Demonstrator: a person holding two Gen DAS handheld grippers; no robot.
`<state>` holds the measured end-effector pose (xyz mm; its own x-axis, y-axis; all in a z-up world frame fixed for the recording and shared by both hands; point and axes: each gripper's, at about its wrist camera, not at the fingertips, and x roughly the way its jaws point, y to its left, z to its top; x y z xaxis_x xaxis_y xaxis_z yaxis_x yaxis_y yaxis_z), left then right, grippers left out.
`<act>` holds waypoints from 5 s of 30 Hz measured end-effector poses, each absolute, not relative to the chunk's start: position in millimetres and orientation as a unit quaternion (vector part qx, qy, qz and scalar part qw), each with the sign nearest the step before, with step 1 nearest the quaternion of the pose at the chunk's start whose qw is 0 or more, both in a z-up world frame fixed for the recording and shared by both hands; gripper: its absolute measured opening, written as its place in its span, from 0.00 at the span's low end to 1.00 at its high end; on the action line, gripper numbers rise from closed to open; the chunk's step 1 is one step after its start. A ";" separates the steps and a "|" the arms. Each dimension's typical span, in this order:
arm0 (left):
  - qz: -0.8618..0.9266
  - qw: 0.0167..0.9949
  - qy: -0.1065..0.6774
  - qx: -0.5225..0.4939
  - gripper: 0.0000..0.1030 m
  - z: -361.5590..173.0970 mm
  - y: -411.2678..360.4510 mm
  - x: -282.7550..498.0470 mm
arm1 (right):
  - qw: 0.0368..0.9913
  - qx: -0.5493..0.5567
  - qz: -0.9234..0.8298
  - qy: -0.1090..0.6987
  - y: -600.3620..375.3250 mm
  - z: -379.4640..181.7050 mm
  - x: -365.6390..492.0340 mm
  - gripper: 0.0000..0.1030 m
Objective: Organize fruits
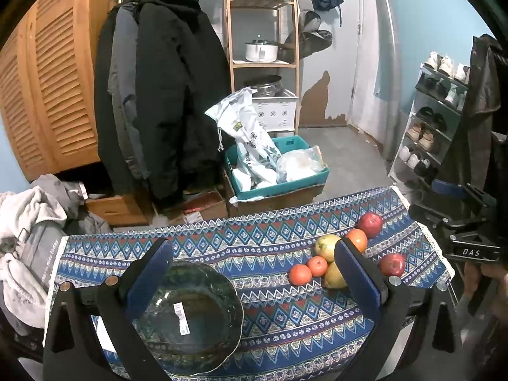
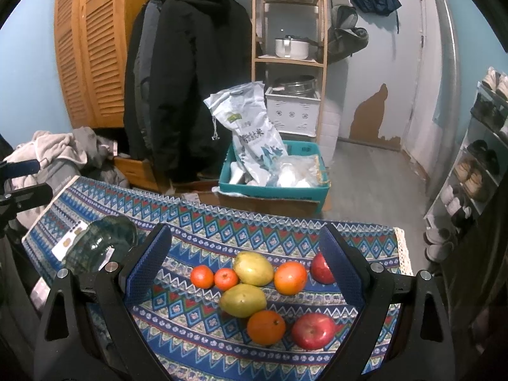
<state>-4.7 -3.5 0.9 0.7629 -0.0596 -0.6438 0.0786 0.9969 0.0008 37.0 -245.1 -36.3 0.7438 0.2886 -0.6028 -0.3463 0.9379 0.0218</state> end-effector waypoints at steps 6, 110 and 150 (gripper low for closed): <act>-0.037 0.938 0.344 0.015 0.99 1.2 -4.2 -4.9 | 0.933 -0.046 0.170 0.315 -244.2 -37.3 36.6 0.90; -0.075 0.897 0.431 0.060 0.99 -70.5 -50.1 38.2 | 0.907 -0.001 0.094 0.411 -299.2 -86.0 59.6 0.90; -0.079 0.815 0.569 0.074 0.99 -221.9 -82.2 121.0 | 0.783 0.040 -0.004 0.621 -352.7 -248.9 105.7 0.89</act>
